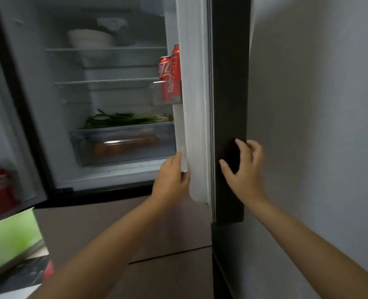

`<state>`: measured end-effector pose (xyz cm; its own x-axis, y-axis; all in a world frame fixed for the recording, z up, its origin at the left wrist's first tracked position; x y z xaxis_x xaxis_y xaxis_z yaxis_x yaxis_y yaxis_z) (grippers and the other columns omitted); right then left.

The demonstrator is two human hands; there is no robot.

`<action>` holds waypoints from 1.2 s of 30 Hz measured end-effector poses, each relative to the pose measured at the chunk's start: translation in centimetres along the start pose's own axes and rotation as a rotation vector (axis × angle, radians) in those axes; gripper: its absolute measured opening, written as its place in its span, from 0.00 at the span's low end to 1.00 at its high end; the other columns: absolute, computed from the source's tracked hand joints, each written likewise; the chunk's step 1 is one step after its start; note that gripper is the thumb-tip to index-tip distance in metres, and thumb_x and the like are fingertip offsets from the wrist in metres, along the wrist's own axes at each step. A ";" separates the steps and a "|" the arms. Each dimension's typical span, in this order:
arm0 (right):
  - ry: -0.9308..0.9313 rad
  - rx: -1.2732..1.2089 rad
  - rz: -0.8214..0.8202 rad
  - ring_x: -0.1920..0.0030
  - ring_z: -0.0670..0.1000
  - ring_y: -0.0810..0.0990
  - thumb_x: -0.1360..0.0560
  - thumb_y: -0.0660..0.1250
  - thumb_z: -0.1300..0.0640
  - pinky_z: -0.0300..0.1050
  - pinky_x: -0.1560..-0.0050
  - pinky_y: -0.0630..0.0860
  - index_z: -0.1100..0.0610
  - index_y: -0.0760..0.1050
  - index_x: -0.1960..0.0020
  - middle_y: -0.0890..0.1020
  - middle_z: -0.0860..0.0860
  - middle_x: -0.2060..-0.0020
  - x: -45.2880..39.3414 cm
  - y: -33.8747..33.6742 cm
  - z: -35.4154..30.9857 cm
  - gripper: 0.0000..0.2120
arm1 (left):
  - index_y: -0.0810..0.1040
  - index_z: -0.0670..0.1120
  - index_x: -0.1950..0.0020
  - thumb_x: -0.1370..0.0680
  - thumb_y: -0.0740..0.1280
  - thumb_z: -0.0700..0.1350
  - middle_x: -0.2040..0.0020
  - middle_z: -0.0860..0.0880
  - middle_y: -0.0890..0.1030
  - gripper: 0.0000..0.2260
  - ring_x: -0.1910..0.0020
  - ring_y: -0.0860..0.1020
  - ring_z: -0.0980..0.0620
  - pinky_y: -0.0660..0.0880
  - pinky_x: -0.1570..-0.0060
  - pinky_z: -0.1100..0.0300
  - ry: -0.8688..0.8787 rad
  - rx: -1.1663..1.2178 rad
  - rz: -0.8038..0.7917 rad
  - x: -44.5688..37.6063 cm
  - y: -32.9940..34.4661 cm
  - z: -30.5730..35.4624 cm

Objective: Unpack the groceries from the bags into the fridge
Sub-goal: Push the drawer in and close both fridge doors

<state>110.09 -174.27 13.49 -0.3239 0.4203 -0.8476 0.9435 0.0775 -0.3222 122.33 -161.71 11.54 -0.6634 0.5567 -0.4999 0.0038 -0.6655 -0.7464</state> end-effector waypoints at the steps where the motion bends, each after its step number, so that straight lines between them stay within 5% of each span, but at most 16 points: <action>1: -0.092 0.073 0.019 0.37 0.61 0.65 0.30 0.62 0.48 0.58 0.37 0.68 0.58 0.67 0.36 0.64 0.62 0.37 0.5 1.2 -1.9 0.25 | 0.54 0.45 0.23 0.19 0.60 0.44 0.25 0.47 0.62 0.27 0.26 0.60 0.50 0.60 0.29 0.57 -0.026 -0.057 0.002 0.7 -1.2 -1.6; 5: -0.302 0.277 0.000 0.34 0.66 0.56 0.30 0.60 0.48 0.71 0.39 0.60 0.51 0.68 0.39 0.59 0.58 0.34 2.2 7.1 -8.8 0.20 | 0.58 0.43 0.25 0.20 0.59 0.44 0.27 0.46 0.64 0.25 0.27 0.61 0.48 0.61 0.30 0.58 -0.103 -0.283 0.064 4.0 -7.2 -8.4; 11: -0.436 0.527 -0.232 0.26 0.63 0.46 0.40 0.78 0.55 0.74 0.35 0.45 0.53 0.82 0.48 0.66 0.56 0.31 3.9 15.8 -15.4 0.20 | 0.66 0.39 0.30 0.24 0.61 0.43 0.29 0.41 0.66 0.22 0.27 0.60 0.41 0.62 0.33 0.51 -0.273 -0.642 0.176 7.8 -17.5 -18.7; 13: -0.443 0.667 -0.380 0.26 0.56 0.31 0.32 0.71 0.51 0.67 0.37 0.22 0.51 0.75 0.37 0.62 0.56 0.26 4.3 19.2 -16.0 0.23 | 0.68 0.39 0.34 0.25 0.60 0.43 0.31 0.41 0.68 0.20 0.28 0.61 0.41 0.63 0.35 0.50 -0.364 -0.714 0.177 8.6 -20.2 -22.2; 15: -0.419 0.790 -0.491 0.27 0.56 0.29 0.22 0.57 0.48 0.64 0.48 0.12 0.48 0.56 0.25 0.43 0.54 0.23 4.5 22.3 -16.0 0.26 | 0.67 0.39 0.33 0.24 0.61 0.44 0.31 0.41 0.67 0.20 0.28 0.60 0.41 0.62 0.33 0.49 -0.452 -0.760 0.167 9.3 -22.3 -25.7; 19: -0.257 0.870 -0.605 0.25 0.58 0.31 0.21 0.53 0.48 0.69 0.30 0.36 0.50 0.44 0.24 0.34 0.54 0.25 4.2 25.2 -16.9 0.29 | 0.68 0.39 0.35 0.24 0.62 0.46 0.35 0.40 0.70 0.20 0.32 0.65 0.42 0.62 0.33 0.50 -0.607 -0.832 0.117 10.3 -24.3 -31.7; 23: -0.268 0.916 -0.619 0.26 0.58 0.31 0.21 0.54 0.47 0.68 0.29 0.39 0.51 0.41 0.24 0.33 0.55 0.25 3.8 26.7 -17.2 0.32 | 0.70 0.38 0.40 0.24 0.60 0.41 0.41 0.40 0.75 0.14 0.41 0.73 0.41 0.66 0.39 0.52 -0.563 -0.942 0.099 10.0 -24.3 -33.5; 29: -0.342 0.898 -0.576 0.25 0.58 0.32 0.20 0.50 0.48 0.65 0.28 0.39 0.52 0.41 0.24 0.35 0.56 0.25 3.8 27.3 -17.6 0.29 | 0.72 0.38 0.39 0.23 0.59 0.40 0.42 0.40 0.77 0.14 0.43 0.75 0.42 0.70 0.43 0.55 -0.518 -1.060 0.063 9.1 -23.4 -32.2; 32: -0.446 0.803 -0.485 0.24 0.59 0.36 0.22 0.57 0.49 0.61 0.26 0.36 0.56 0.51 0.24 0.42 0.58 0.24 3.5 27.8 -17.5 0.30 | 0.71 0.37 0.37 0.23 0.60 0.41 0.40 0.39 0.76 0.15 0.41 0.74 0.42 0.69 0.42 0.55 -0.531 -1.054 0.037 8.2 -21.8 -30.2; 34: -0.561 0.675 -0.260 0.24 0.59 0.39 0.35 0.74 0.54 0.56 0.27 0.30 0.62 0.71 0.34 0.62 0.62 0.27 2.9 27.1 -18.1 0.32 | 0.70 0.36 0.37 0.23 0.59 0.40 0.40 0.38 0.75 0.16 0.41 0.73 0.41 0.68 0.42 0.55 -0.529 -1.049 0.001 7.3 -20.1 -28.9; 36: -0.616 0.568 -0.187 0.24 0.56 0.40 0.47 0.80 0.63 0.52 0.27 0.29 0.64 0.79 0.45 0.74 0.63 0.35 2.7 26.7 -17.7 0.31 | 0.71 0.36 0.37 0.22 0.59 0.42 0.39 0.39 0.75 0.16 0.41 0.74 0.41 0.69 0.42 0.55 -0.491 -1.035 -0.012 6.3 -18.6 -27.1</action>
<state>135.62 -155.05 10.12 -0.6060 -0.1324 -0.7844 0.7460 -0.4371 -0.5025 138.35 -132.37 10.31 -0.8872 0.1551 -0.4345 0.4586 0.1939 -0.8673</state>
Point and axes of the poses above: each hand's wrist, its own x-axis away from the middle knuckle, its own y-axis out of the palm, z = x × y, the point moved 10 cm from there along -x, towards the middle knuckle
